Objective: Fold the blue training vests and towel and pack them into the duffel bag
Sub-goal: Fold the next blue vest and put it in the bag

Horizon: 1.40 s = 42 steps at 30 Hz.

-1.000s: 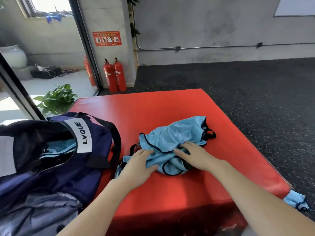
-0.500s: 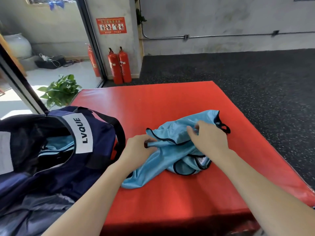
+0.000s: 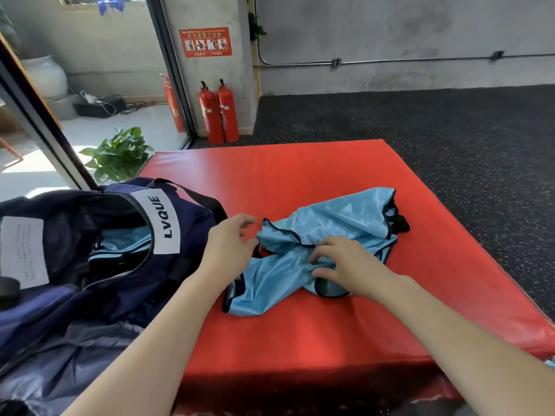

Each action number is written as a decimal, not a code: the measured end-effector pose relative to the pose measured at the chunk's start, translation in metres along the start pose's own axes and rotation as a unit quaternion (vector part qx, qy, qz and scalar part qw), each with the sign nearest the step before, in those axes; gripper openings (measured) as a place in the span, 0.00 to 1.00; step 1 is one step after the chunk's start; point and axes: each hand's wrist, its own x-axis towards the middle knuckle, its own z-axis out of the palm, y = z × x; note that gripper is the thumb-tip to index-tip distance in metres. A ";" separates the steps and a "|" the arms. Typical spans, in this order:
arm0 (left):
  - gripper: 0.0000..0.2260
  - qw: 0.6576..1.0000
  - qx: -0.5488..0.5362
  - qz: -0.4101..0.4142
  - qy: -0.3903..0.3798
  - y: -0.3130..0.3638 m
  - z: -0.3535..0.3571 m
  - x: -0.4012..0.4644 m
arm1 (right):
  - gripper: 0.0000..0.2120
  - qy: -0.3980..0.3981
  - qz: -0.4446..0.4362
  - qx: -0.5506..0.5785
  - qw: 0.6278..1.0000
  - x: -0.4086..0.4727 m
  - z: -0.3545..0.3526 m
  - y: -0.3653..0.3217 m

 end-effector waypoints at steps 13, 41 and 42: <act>0.02 0.990 0.054 0.120 -0.051 0.015 0.012 -0.042 | 0.01 0.148 0.033 0.252 0.956 -0.021 -0.043 -0.027; 0.16 0.951 0.154 0.225 -0.146 0.024 0.049 -0.066 | 0.05 0.034 0.064 -0.002 0.997 -0.046 -0.011 0.017; 0.20 0.942 0.198 0.213 -0.167 0.021 0.055 -0.068 | 0.03 0.040 0.070 0.004 0.997 -0.047 -0.011 0.021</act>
